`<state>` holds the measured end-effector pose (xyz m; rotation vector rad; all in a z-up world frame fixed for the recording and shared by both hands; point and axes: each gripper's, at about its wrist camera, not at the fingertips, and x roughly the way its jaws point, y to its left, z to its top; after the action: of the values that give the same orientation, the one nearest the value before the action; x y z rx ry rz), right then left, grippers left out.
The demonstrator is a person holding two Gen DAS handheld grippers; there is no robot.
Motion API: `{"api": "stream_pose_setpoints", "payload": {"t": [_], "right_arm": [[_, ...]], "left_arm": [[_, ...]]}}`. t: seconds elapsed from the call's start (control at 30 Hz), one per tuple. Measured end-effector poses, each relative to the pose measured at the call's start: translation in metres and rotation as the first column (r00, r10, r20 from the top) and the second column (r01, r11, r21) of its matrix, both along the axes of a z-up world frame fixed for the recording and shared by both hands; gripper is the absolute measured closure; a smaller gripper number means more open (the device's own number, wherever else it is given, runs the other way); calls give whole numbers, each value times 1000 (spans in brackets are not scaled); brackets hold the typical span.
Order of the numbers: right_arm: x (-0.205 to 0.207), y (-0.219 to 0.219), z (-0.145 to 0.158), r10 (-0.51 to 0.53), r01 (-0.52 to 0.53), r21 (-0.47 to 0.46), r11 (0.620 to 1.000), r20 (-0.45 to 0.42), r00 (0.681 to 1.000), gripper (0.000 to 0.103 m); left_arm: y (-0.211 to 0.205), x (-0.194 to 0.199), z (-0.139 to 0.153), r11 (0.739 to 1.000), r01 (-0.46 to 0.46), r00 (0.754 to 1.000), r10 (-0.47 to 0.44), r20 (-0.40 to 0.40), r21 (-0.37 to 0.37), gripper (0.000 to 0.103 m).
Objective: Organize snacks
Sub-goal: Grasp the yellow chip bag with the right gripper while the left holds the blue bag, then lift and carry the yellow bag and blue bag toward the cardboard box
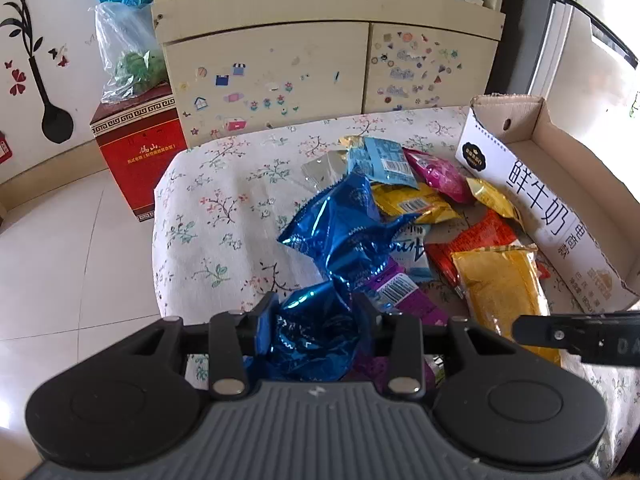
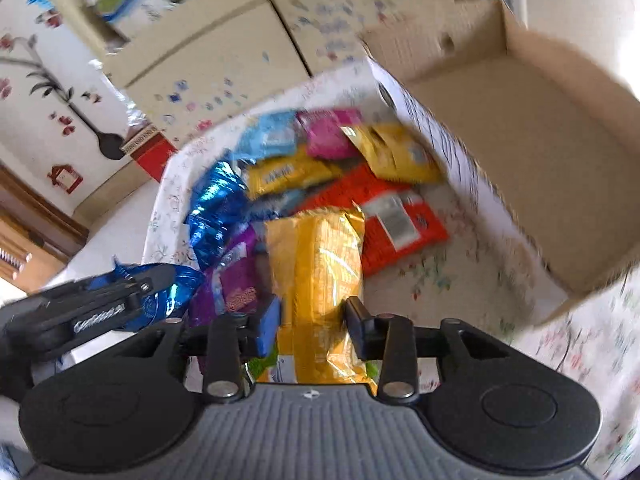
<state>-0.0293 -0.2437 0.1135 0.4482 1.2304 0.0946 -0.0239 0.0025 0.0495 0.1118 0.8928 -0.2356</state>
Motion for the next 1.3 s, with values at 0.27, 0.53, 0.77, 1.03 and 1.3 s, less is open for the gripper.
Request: {"api": "stream_pose_setpoints", "payload": {"t": [0.27,0.53,0.77,1.03,1.3], "right_arm": [[2,-3,-10,-41,43,28,999,-59,997,33],[5,15,-17,47,-51,-67,996,-68,997,45],[4,17,-12,74,-78,-98,992,-43,996,48],[3,15,-8,60,-63,-91,994,-35,998,48],[2,20,5,107,-104,-108,989,23,994,51]], "left_arm": [[-4,-12,1,999,35,999,-35,17,31,64],[-1,-12,-6,998,44,999,-44,7,41,51],[21,-1,-16,995,-35,997,29,-66,-91,46],[18,-1,-22,997,-31,999,28,-46,-65,47],[10,-11,-10,1000,11,999,-10,30,-15,67]]}}
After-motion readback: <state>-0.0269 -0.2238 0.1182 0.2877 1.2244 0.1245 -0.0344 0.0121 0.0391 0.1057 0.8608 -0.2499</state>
